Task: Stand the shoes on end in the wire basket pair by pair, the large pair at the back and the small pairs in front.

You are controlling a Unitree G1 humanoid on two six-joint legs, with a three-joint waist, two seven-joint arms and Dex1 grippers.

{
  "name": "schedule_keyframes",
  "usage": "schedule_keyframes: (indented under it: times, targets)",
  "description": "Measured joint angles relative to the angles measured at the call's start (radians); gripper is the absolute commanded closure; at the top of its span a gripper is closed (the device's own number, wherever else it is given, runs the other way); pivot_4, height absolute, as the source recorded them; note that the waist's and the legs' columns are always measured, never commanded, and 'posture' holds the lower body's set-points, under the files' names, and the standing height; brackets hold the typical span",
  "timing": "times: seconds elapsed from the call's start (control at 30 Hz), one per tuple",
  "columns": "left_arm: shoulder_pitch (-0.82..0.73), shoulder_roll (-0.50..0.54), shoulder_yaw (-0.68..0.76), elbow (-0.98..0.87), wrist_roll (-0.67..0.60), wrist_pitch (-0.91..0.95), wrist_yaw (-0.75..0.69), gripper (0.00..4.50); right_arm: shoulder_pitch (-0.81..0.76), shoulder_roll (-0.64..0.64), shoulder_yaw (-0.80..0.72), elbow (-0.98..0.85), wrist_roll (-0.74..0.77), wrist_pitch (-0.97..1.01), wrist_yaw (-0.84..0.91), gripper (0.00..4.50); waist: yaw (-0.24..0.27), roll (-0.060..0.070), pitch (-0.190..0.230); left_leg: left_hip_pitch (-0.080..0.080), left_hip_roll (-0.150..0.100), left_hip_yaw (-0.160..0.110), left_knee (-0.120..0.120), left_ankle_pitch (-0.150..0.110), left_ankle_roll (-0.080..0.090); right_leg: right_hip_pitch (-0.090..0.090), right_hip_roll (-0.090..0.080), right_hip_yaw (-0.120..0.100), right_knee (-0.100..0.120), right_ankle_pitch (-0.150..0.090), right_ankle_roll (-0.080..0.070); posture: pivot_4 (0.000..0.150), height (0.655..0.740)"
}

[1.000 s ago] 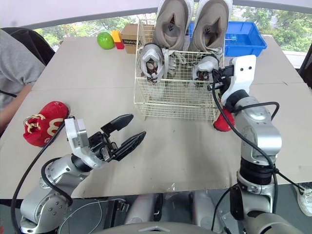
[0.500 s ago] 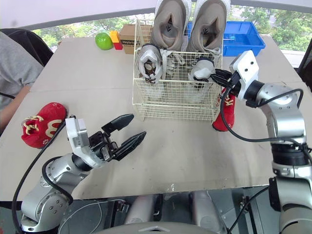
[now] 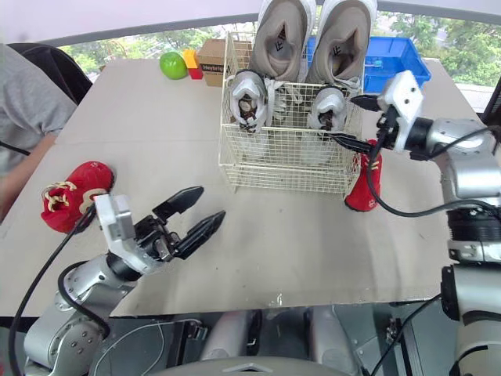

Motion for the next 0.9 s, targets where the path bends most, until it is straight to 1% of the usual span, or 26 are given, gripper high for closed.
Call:
schedule_keyframes:
  times: [0.07, 0.13, 0.2, 0.27, 0.3, 0.33, 0.37, 0.4, 0.5, 0.53, 0.63, 0.73, 0.9]
  targets:
    - [0.019, -0.035, 0.045, 0.001, -0.019, 0.001, 0.064, 0.00, 0.098, -0.018, -0.059, -0.126, 0.081, 0.067, 0.004, 0.44, -0.001, 0.000, 0.000, 0.000, 0.000, 0.000, 0.000, 0.000, 0.000, -0.001, 0.000, 0.001, 0.000, 0.000, 0.000, 0.150, 0.7400]
    - [0.025, -0.064, 0.130, 0.019, -0.032, -0.002, 0.144, 0.00, 0.173, -0.012, -0.075, -0.306, 0.181, 0.126, 0.004, 0.44, -0.015, 0.001, 0.001, 0.000, 0.002, 0.000, -0.001, 0.000, 0.000, -0.002, 0.001, 0.001, 0.001, 0.000, 0.000, 0.150, 0.7400]
    - [0.025, -0.070, 0.227, 0.057, -0.051, -0.002, 0.222, 0.00, 0.198, 0.026, -0.072, -0.454, 0.263, 0.182, -0.028, 0.44, -0.026, 0.001, 0.001, 0.001, 0.007, -0.001, -0.001, 0.000, 0.000, -0.002, 0.003, 0.001, 0.002, 0.000, 0.000, 0.150, 0.7400]
    - [0.031, -0.062, 0.352, 0.124, -0.076, 0.002, 0.297, 0.00, 0.220, 0.077, -0.019, -0.592, 0.320, 0.214, -0.067, 0.44, -0.031, 0.001, 0.000, 0.002, 0.010, -0.002, -0.001, 0.000, 0.000, -0.002, 0.006, -0.001, 0.003, 0.000, 0.000, 0.150, 0.7400]
    - [0.035, -0.049, 0.395, 0.150, -0.080, 0.005, 0.315, 0.00, 0.235, 0.089, 0.015, -0.623, 0.328, 0.218, -0.071, 0.19, -0.031, 0.000, 0.000, 0.002, 0.011, -0.001, -0.001, 0.000, 0.000, -0.002, 0.008, -0.002, 0.002, 0.000, -0.001, 0.150, 0.7400]
    - [0.042, -0.041, 0.424, 0.168, -0.088, 0.012, 0.322, 0.00, 0.245, 0.096, 0.039, -0.637, 0.328, 0.225, -0.075, 0.19, -0.031, 0.000, 0.000, 0.001, 0.012, 0.000, -0.001, 0.000, 0.000, -0.002, 0.012, -0.002, 0.002, 0.000, -0.002, 0.150, 0.7400]
    - [0.066, -0.011, 0.461, 0.196, -0.097, 0.024, 0.316, 0.00, 0.251, 0.126, 0.066, -0.641, 0.328, 0.237, -0.101, 0.19, -0.030, -0.001, 0.000, 0.001, 0.012, 0.000, -0.001, 0.000, 0.000, -0.002, 0.012, -0.002, 0.002, 0.000, -0.002, 0.150, 0.7400]
    - [0.090, 0.038, 0.496, 0.243, -0.096, 0.032, 0.285, 0.00, 0.257, 0.167, 0.088, -0.641, 0.328, 0.240, -0.132, 0.19, -0.030, -0.002, -0.001, 0.001, 0.012, 0.001, 0.000, 0.000, -0.001, -0.002, 0.012, -0.002, 0.002, 0.001, -0.002, 0.150, 0.7400]
    - [0.113, 0.166, 0.578, 0.402, -0.067, 0.034, 0.178, 0.00, 0.272, 0.204, 0.151, -0.651, 0.303, 0.231, -0.165, 0.19, -0.025, -0.001, 0.000, 0.001, 0.011, 0.003, 0.000, 0.000, -0.001, -0.003, 0.012, -0.002, 0.002, -0.001, -0.005, 0.150, 0.7400]
    - [0.103, 0.208, 0.603, 0.465, -0.057, 0.038, 0.152, 0.00, 0.279, 0.205, 0.171, -0.658, 0.291, 0.227, -0.167, 0.19, -0.022, -0.001, 0.000, 0.001, 0.011, 0.003, 0.000, 0.000, -0.001, -0.003, 0.011, -0.001, 0.002, -0.001, -0.005, 0.150, 0.7400]
    - [0.063, 0.291, 0.613, 0.579, -0.019, 0.055, 0.104, 0.00, 0.317, 0.187, 0.217, -0.687, 0.269, 0.214, -0.153, 0.19, -0.010, -0.002, -0.001, 0.000, 0.010, 0.004, 0.000, 0.000, -0.001, -0.003, 0.008, -0.001, 0.000, -0.001, -0.005, 0.150, 0.7400]
    - [0.008, 0.310, 0.593, 0.624, 0.022, 0.078, 0.116, 0.00, 0.336, 0.188, 0.232, -0.690, 0.249, 0.203, -0.163, 0.19, -0.012, -0.003, -0.001, 0.000, 0.008, 0.005, 0.000, 0.000, -0.001, -0.003, 0.005, 0.000, 0.000, -0.001, -0.005, 0.150, 0.7400]
    - [0.002, 0.299, 0.537, 0.624, 0.101, 0.110, 0.159, 0.00, 0.364, 0.178, 0.229, -0.700, 0.246, 0.197, -0.184, 0.19, -0.016, -0.005, -0.002, 0.000, 0.009, 0.005, -0.002, 0.000, -0.001, -0.004, 0.001, 0.000, 0.000, 0.001, -0.003, 0.150, 0.7400]
